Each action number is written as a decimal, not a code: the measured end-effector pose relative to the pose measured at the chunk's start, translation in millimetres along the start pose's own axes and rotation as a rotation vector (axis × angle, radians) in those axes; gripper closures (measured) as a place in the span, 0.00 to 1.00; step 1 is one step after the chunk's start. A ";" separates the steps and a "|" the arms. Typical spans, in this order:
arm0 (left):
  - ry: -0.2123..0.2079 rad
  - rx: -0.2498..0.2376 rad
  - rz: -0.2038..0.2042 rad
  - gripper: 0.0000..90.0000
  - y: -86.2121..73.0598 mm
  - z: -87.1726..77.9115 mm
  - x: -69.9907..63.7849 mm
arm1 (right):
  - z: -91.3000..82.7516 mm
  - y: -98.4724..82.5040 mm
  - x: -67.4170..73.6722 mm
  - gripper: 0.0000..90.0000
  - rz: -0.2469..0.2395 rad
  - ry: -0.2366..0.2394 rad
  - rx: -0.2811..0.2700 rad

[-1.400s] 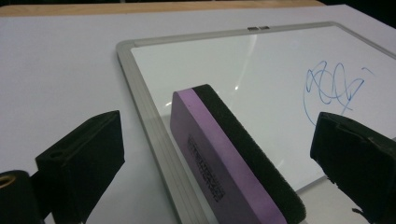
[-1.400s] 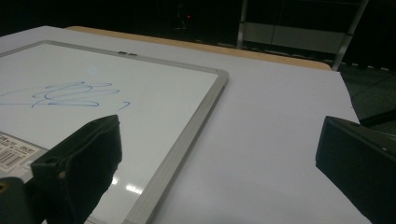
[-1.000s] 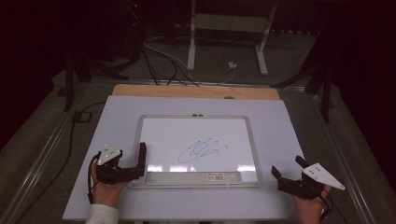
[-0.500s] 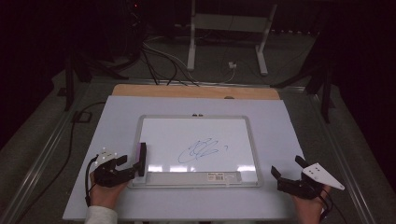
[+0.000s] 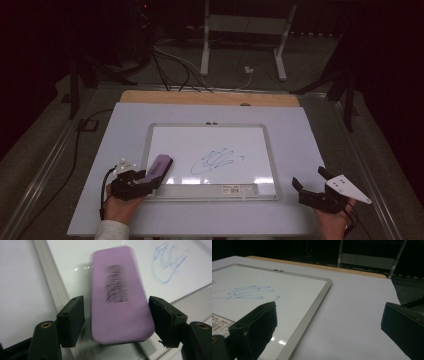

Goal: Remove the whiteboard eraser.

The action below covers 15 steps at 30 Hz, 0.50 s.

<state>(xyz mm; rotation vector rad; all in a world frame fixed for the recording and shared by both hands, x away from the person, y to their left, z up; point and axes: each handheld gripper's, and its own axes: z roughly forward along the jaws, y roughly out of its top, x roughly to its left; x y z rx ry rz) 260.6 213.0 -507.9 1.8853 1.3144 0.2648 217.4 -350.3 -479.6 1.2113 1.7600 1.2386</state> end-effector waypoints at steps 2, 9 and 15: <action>0.008 0.003 0.006 0.45 0.0 -1.3 0.1 | 0.2 0.0 0.3 0.01 -0.001 0.001 0.001; 0.036 -0.014 0.023 0.46 1.6 -6.3 0.9 | 0.1 0.2 1.3 0.01 -0.007 0.004 -0.002; 0.033 -0.045 0.047 0.46 6.9 -11.3 0.1 | 0.8 0.0 1.5 0.01 -0.007 0.005 0.001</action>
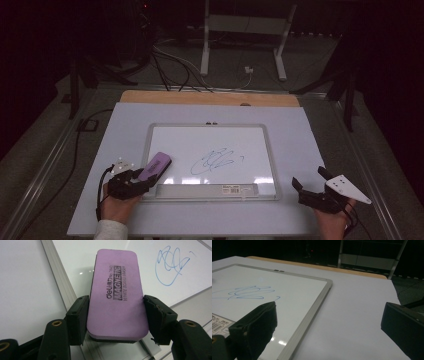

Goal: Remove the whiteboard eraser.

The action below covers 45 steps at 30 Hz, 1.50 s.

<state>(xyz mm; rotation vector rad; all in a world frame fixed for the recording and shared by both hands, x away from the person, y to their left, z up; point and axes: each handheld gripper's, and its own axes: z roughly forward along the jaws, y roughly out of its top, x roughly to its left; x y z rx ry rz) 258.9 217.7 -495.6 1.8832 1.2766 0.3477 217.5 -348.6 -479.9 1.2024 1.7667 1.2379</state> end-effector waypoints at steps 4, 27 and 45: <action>0.007 -0.028 0.024 0.46 4.9 -2.5 -0.8 | 0.1 0.1 1.3 0.01 -0.002 0.003 0.000; -0.059 -0.047 0.121 0.46 21.0 7.1 -4.5 | 0.6 -0.2 1.9 0.01 -0.001 0.007 0.001; -0.119 -0.021 0.193 0.46 27.8 33.3 -25.0 | 0.2 -0.1 1.7 0.01 -0.004 0.009 -0.004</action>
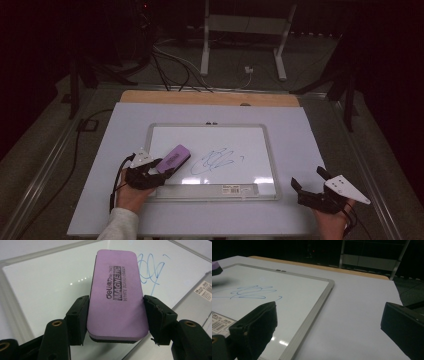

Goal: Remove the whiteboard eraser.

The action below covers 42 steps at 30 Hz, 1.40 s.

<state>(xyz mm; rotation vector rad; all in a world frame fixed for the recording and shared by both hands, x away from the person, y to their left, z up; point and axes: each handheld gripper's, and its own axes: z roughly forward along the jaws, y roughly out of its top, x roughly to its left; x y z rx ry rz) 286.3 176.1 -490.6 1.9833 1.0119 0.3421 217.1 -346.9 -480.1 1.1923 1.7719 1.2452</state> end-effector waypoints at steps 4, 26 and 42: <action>-0.004 0.010 0.008 0.46 0.5 3.9 -1.5 | 0.2 0.0 0.1 0.01 0.000 0.000 0.001; -0.063 0.057 0.081 0.46 7.5 32.6 -16.7 | 0.2 -0.1 -0.2 0.01 0.000 0.002 0.002; -0.033 0.003 0.025 0.32 19.2 39.0 -13.9 | 1.1 -0.2 0.1 0.01 -0.002 0.003 0.005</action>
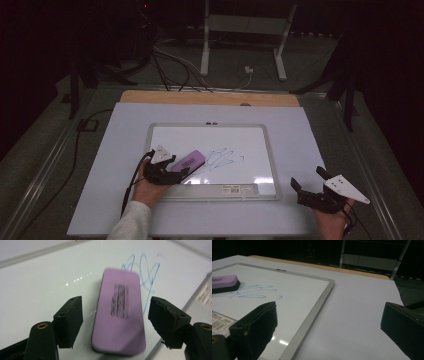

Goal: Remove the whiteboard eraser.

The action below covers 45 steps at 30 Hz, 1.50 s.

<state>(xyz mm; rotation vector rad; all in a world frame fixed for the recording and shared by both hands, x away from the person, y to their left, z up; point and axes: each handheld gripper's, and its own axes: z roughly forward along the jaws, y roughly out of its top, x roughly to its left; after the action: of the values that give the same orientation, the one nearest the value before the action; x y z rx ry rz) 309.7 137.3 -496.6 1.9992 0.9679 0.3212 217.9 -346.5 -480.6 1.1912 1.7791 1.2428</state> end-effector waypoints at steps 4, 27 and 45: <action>-0.009 0.012 -0.008 0.32 5.6 7.9 -2.0 | -0.2 0.1 0.2 0.01 -0.001 -0.001 -0.001; 0.006 0.109 0.014 0.45 7.0 29.1 -7.8 | 0.3 0.2 -0.2 0.01 -0.003 0.004 0.001; 0.109 0.133 -0.014 0.46 8.1 20.4 6.3 | 0.2 0.3 -0.6 0.01 -0.003 0.003 0.000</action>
<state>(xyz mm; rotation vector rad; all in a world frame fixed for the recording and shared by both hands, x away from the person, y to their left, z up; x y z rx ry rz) 329.2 127.2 -503.0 2.1120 1.0966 0.3693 218.4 -347.0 -480.4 1.1871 1.7830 1.2437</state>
